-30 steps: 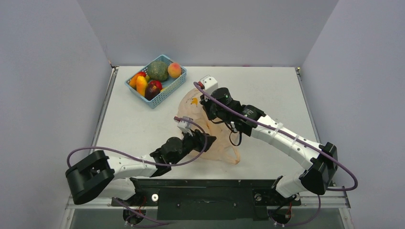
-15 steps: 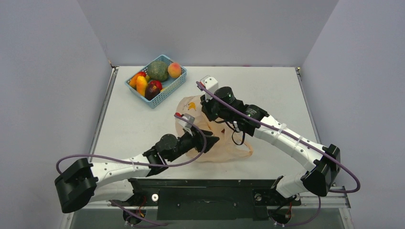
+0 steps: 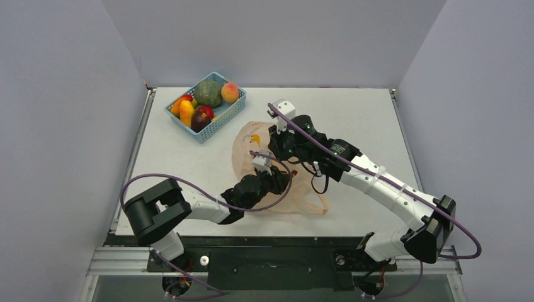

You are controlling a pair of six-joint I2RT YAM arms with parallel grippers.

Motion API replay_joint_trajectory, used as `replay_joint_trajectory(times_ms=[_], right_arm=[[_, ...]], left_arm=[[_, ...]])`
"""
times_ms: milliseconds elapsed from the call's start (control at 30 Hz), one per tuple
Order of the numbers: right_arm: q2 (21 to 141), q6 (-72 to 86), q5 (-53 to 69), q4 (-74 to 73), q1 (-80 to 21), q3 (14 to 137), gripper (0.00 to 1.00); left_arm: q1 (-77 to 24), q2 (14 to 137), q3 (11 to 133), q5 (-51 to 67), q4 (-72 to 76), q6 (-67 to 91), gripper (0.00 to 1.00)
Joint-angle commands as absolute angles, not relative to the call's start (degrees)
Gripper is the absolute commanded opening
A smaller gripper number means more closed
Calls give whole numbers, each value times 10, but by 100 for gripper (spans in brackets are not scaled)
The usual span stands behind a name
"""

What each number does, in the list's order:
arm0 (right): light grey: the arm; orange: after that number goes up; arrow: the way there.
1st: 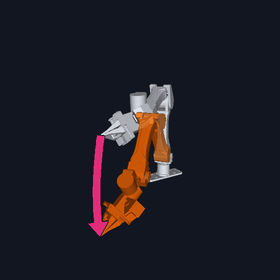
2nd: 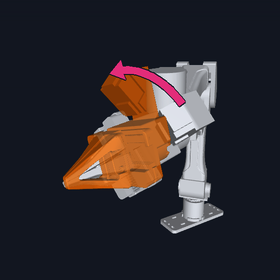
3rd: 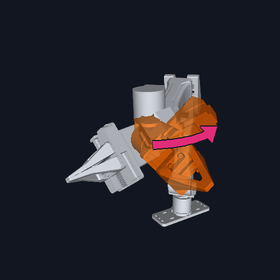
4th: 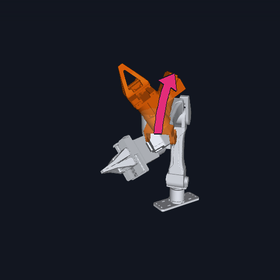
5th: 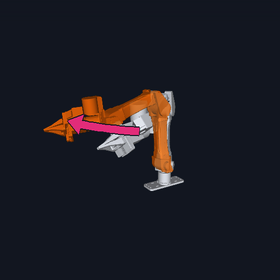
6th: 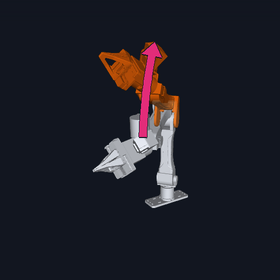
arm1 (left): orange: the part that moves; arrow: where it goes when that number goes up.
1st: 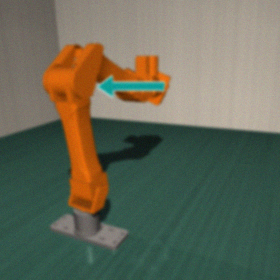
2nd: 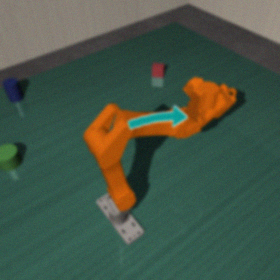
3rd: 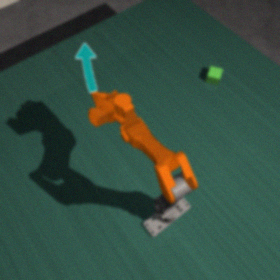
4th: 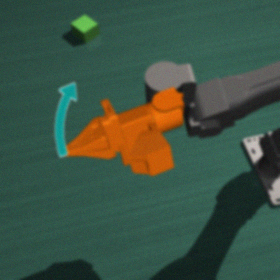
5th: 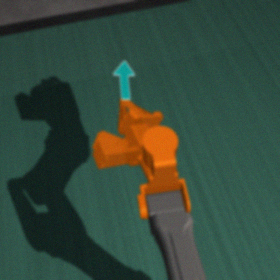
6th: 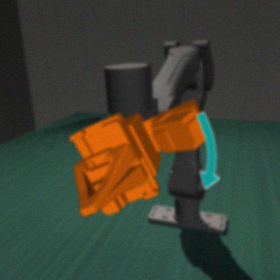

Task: Take the fake fruits out of the plastic bag
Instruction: Adjust the plastic bag at the center of the board.

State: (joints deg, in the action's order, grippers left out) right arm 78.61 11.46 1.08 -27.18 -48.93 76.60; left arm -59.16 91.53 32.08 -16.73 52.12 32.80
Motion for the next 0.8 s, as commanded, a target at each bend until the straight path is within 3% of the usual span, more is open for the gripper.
replay_joint_trajectory(times_ms=[0,33,167,233,400,667,733,767], right_arm=[[732,183,-105,-315,-511,762,20],[724,203,-134,-337,-512,757,31],[656,251,-184,-399,-512,708,60],[612,277,-185,-412,-512,673,67],[516,325,-183,-429,-512,587,72],[541,401,-213,-382,-517,519,72],[564,415,-231,-374,-520,515,69],[570,419,-242,-374,-523,514,62]], left_arm=[[-592,942,326,-225,596,315,27],[-592,947,327,-229,599,314,27],[-590,955,336,-227,601,315,27],[-590,960,342,-220,600,313,27],[-590,972,351,-206,603,320,27],[-590,976,359,-190,597,332,28],[-589,977,360,-185,592,338,29],[-588,978,361,-184,591,342,29]])
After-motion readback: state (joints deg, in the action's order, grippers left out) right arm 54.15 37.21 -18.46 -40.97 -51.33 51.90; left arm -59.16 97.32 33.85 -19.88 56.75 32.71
